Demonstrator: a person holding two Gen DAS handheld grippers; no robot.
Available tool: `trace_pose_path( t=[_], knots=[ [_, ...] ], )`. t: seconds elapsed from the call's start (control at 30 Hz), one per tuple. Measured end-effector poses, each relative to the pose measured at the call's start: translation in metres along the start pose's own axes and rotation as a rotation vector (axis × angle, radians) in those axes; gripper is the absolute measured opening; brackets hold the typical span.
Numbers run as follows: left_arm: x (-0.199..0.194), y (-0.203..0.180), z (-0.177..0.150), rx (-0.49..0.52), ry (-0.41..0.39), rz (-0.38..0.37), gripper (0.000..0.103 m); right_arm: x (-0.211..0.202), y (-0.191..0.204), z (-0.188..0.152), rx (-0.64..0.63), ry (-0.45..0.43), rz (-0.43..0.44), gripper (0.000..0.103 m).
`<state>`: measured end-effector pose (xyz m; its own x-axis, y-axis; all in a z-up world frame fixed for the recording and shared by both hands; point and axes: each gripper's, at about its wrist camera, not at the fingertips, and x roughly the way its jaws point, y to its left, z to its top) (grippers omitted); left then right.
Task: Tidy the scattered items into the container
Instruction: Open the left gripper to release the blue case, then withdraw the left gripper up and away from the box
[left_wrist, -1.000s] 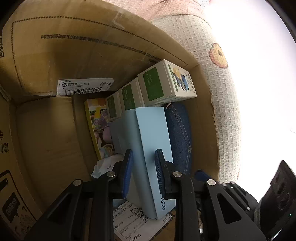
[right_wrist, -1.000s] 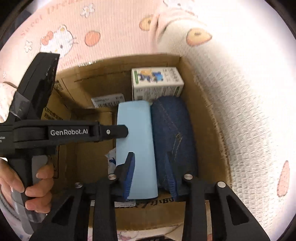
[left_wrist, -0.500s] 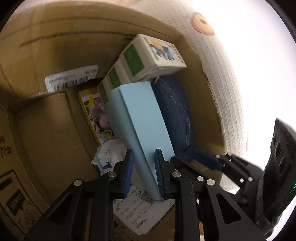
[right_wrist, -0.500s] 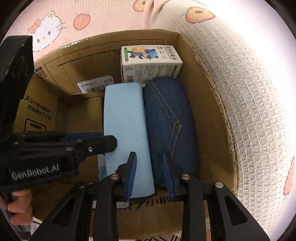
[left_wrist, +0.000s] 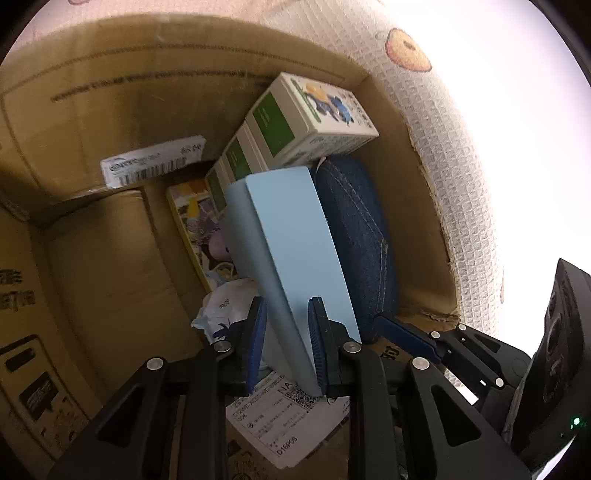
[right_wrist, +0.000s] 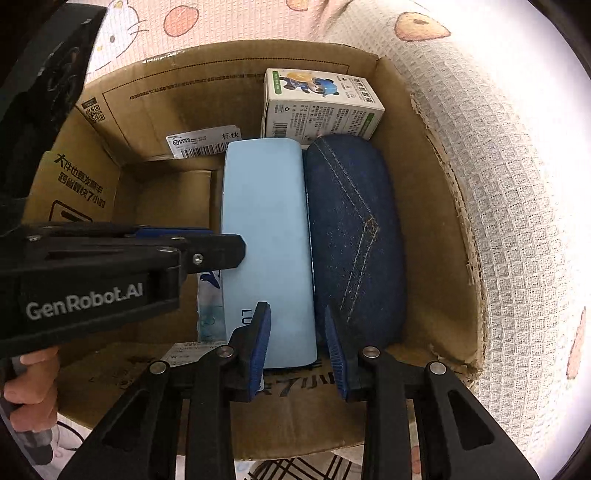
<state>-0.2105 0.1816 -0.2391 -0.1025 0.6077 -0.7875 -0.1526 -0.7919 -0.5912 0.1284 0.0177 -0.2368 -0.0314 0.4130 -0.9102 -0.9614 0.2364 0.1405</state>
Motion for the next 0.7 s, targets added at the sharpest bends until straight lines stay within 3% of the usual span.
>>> trace_pose_path(
  t=[0.07, 0.2, 0.37, 0.53, 0.6, 0.7],
  knots=[
    [-0.009, -0.004, -0.001, 0.012, -0.018, 0.028, 0.033, -0.002, -0.001, -0.002, 0.026, 0.008, -0.015, 0.026],
    [-0.025, -0.026, -0.009, 0.079, -0.104, 0.118, 0.056, -0.021, 0.001, -0.008, 0.073, -0.012, 0.014, 0.026],
    [-0.064, -0.038, -0.038, 0.181, -0.221, 0.197, 0.059, -0.056, 0.016, -0.017, 0.073, -0.077, 0.014, 0.028],
    [-0.104, -0.046, -0.046, 0.278, -0.319, 0.254, 0.061, -0.079, 0.038, -0.026, 0.039, -0.115, -0.013, 0.028],
    [-0.122, -0.046, -0.057, 0.272, -0.361, 0.243, 0.061, -0.090, 0.049, -0.026, 0.025, -0.128, -0.015, 0.028],
    [-0.136, -0.037, -0.073, 0.230, -0.390, 0.163, 0.062, -0.099, 0.063, -0.033, -0.013, -0.134, -0.013, 0.028]
  ],
)
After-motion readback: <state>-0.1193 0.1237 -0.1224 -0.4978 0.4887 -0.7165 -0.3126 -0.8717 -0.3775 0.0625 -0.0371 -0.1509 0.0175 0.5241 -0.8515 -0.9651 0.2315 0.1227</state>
